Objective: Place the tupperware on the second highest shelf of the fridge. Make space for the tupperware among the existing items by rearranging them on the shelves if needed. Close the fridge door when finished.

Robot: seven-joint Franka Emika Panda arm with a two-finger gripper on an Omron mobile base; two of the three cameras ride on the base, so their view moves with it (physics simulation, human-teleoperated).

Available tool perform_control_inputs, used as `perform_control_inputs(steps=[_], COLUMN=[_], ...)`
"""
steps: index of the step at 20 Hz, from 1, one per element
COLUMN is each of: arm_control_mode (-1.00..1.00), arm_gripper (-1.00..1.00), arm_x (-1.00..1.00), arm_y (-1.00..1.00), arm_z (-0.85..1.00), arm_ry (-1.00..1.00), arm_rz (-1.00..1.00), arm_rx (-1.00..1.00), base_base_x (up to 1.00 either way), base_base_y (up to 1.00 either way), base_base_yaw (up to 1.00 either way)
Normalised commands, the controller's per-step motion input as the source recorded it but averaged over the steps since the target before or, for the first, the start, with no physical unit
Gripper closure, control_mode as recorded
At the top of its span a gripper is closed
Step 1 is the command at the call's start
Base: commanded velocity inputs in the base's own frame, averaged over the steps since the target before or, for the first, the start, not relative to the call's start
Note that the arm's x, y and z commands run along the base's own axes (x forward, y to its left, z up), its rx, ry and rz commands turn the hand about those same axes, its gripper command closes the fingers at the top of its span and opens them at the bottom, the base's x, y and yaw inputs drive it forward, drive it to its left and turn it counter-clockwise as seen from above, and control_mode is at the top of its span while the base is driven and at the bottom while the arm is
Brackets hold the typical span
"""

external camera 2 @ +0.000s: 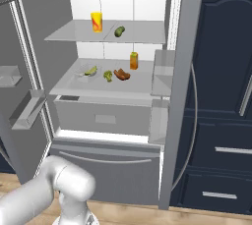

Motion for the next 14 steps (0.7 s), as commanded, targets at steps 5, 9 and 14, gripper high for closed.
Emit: perform_control_inputs(steps=[5, 9, 14], arm_control_mode=[-1.0, -1.0, -1.0], arm_gripper=[-1.0, -1.0, -1.0], arm_x=[0.35, 0.15, 0.4], arm_y=[0.27, 0.03, 0.0], arm_z=[-0.59, -0.54, -0.33], arm_ry=[0.02, 0.0, 0.1], arm_rz=[-0.03, 0.0, 0.0], arm_rx=[-0.2, -0.08, 0.0], base_base_x=[0.0, 0.0, 0.0], base_base_y=[0.0, 0.0, 0.0], base_base_yaw=[0.0, 0.0, 0.0])
